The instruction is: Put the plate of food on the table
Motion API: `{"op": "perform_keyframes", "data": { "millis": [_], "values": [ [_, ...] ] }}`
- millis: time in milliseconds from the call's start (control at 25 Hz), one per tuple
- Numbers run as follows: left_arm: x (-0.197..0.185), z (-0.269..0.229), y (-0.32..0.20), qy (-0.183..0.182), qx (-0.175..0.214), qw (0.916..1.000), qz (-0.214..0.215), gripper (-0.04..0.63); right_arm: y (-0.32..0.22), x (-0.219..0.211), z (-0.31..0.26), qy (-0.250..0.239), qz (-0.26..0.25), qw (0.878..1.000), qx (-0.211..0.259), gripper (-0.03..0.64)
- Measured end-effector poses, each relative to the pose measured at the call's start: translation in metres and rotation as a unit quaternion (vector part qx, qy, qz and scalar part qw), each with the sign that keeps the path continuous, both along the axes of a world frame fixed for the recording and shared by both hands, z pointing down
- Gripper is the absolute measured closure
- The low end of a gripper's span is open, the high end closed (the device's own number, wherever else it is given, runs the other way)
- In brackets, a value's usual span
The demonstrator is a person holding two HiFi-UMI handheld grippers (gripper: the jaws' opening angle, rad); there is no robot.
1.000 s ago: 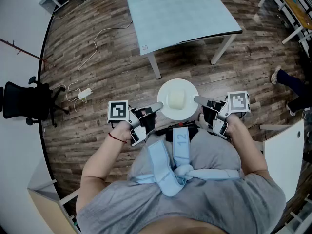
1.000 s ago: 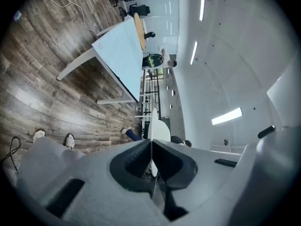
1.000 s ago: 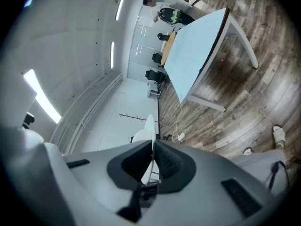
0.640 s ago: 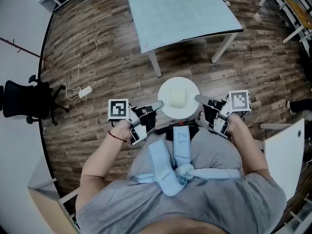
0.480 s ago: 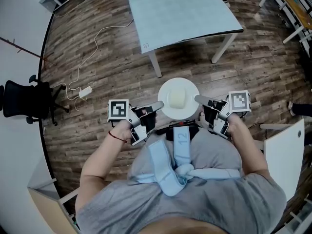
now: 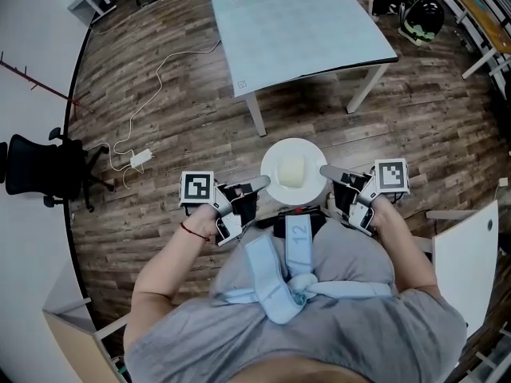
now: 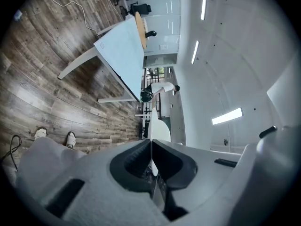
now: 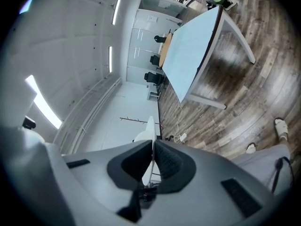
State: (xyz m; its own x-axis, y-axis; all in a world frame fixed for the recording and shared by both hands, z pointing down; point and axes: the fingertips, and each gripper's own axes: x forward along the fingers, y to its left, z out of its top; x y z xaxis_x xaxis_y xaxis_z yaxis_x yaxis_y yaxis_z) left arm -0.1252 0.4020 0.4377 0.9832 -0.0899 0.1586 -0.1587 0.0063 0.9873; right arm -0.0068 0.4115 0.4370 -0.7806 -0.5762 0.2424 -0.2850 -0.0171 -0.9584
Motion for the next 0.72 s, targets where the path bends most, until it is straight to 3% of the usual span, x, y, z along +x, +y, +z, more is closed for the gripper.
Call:
{"op": "perform_keyframes", "data": {
  "millis": [720],
  "values": [
    [-0.025, 0.004, -0.012, -0.003, -0.014, 0.9999, 0.003, 0.569, -0.013, -0.022, 0.008, 0.017, -0.001, 1.000, -0.014, 0.578]
  ]
}}
